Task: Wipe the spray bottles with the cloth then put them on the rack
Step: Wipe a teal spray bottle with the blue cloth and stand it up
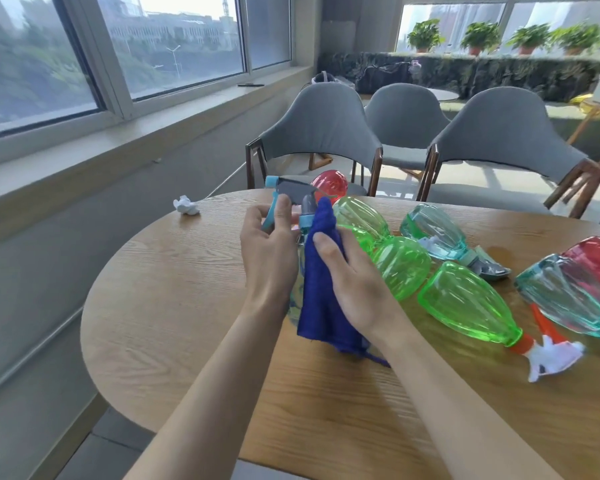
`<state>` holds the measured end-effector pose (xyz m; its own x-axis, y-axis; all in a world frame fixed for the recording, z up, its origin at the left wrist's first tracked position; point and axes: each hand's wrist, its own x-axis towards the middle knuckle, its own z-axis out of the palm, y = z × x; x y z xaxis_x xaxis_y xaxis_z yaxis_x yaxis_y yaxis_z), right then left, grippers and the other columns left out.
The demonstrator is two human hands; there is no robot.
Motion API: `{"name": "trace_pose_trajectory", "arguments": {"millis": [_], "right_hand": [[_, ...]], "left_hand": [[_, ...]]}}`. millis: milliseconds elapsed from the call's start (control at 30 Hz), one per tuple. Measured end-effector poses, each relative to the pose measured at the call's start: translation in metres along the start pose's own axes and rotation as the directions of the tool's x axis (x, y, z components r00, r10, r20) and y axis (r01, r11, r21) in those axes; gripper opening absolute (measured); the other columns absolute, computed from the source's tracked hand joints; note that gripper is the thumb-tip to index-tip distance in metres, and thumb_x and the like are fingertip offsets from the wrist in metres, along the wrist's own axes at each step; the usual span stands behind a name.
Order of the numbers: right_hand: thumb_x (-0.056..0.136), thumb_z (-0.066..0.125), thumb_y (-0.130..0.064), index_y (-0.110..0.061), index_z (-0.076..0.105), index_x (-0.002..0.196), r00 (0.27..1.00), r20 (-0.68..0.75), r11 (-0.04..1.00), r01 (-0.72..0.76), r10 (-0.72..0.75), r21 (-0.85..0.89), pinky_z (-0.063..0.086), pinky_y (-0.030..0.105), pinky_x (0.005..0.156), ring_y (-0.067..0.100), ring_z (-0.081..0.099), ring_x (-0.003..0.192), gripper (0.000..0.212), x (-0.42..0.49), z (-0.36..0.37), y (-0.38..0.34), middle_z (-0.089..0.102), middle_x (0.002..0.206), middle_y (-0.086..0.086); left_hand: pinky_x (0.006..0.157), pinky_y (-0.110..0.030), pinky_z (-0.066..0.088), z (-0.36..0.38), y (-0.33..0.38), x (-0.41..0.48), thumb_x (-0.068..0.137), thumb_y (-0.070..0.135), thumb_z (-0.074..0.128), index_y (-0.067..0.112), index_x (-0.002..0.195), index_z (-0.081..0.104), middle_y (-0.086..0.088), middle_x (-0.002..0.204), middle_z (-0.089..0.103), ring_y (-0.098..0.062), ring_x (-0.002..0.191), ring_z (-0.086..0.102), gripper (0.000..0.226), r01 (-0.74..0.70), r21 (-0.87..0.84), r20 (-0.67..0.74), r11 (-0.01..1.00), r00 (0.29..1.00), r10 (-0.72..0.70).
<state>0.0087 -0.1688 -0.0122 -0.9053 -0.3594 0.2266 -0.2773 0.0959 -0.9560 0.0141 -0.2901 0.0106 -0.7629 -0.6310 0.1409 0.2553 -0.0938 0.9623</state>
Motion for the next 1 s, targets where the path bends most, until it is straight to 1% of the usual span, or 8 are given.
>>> {"name": "trace_pose_trajectory", "arguments": {"millis": [67,133,333,500,600,800,933,1000], "right_hand": [[0.109,0.05,-0.054,-0.018,0.072,0.113,0.988,0.006,0.963,-0.154,0.157,0.222,0.058,0.039,0.083,0.022,0.069,0.083,0.042,0.003,-0.008,-0.008,0.072,0.093,0.006],[0.111,0.049,-0.048,-0.014,0.073,0.106,0.973,0.036,0.91,-0.226,0.228,0.348,0.055,0.028,0.066,0.015,0.065,0.069,0.042,0.003,-0.011,-0.014,0.068,0.081,0.002],[0.107,0.057,-0.047,-0.034,0.065,0.118,1.0,0.009,1.0,0.017,-0.017,-0.023,0.05,0.026,0.08,0.007,0.069,0.087,0.019,-0.007,-0.007,-0.002,0.072,0.096,-0.013],[0.106,0.062,-0.044,-0.01,0.069,0.112,0.994,-0.054,0.971,-0.084,0.098,0.224,0.052,0.049,0.077,0.026,0.063,0.079,0.035,0.001,-0.015,-0.012,0.068,0.085,0.008],[0.104,0.063,-0.05,-0.008,0.069,0.111,0.989,-0.036,0.949,-0.125,0.142,0.291,0.054,0.057,0.078,0.032,0.063,0.079,0.043,0.001,-0.014,-0.013,0.067,0.086,0.015],[0.109,0.054,-0.045,-0.025,0.068,0.096,0.984,-0.175,0.995,0.053,-0.038,0.083,0.044,0.013,0.061,0.001,0.06,0.063,0.028,-0.001,-0.007,-0.016,0.068,0.071,-0.012],[0.107,0.057,-0.047,-0.022,0.07,0.097,0.971,-0.239,0.988,0.018,0.019,0.151,0.046,0.014,0.06,0.003,0.062,0.063,0.03,0.002,-0.01,-0.018,0.07,0.071,-0.008],[0.106,0.058,-0.051,-0.017,0.073,0.096,0.961,-0.249,0.963,-0.053,0.121,0.265,0.048,0.022,0.062,0.009,0.063,0.065,0.038,0.004,-0.012,-0.018,0.069,0.072,-0.005]], "left_hand": [[0.065,-0.04,0.058,0.004,0.0,-0.006,0.11,0.038,0.061,0.016,0.094,0.058,-0.011,0.087,0.075,-0.02,0.071,0.07,0.027,-0.031,-0.014,0.074,0.999,0.997,0.032],[0.059,-0.032,0.055,0.006,-0.001,-0.009,0.11,0.038,0.06,0.016,0.095,0.058,-0.011,0.082,0.071,-0.016,0.066,0.067,0.026,-0.028,-0.02,0.088,0.999,0.996,0.029],[0.074,-0.044,0.061,0.004,-0.004,-0.005,0.109,0.044,0.059,0.018,0.094,0.058,-0.01,0.091,0.078,-0.026,0.08,0.077,0.03,-0.05,0.066,-0.032,0.997,0.998,0.052],[0.074,-0.04,0.06,0.01,0.0,-0.006,0.109,0.04,0.06,0.016,0.096,0.06,-0.01,0.091,0.074,-0.018,0.078,0.071,0.027,-0.039,0.015,0.118,0.999,0.992,0.037],[0.074,-0.041,0.058,0.011,0.0,-0.006,0.109,0.041,0.059,0.016,0.098,0.059,-0.012,0.09,0.071,-0.018,0.078,0.068,0.028,-0.034,0.019,0.145,0.999,0.989,0.031],[0.062,-0.041,0.055,0.013,0.007,-0.021,0.111,0.035,0.058,0.021,0.095,0.051,-0.004,0.081,0.07,-0.024,0.068,0.066,0.022,-0.29,0.142,0.175,0.946,0.948,0.265],[0.066,-0.037,0.052,0.015,0.002,-0.024,0.109,0.038,0.061,0.027,0.09,0.048,-0.009,0.093,0.063,-0.014,0.075,0.06,0.026,-0.378,0.2,0.202,0.904,0.919,0.34],[0.069,-0.046,0.057,0.015,-0.001,-0.024,0.108,0.046,0.06,0.037,0.087,0.047,-0.011,0.1,0.064,-0.025,0.083,0.064,0.026,-0.381,0.233,0.237,0.894,0.914,0.328]]}}
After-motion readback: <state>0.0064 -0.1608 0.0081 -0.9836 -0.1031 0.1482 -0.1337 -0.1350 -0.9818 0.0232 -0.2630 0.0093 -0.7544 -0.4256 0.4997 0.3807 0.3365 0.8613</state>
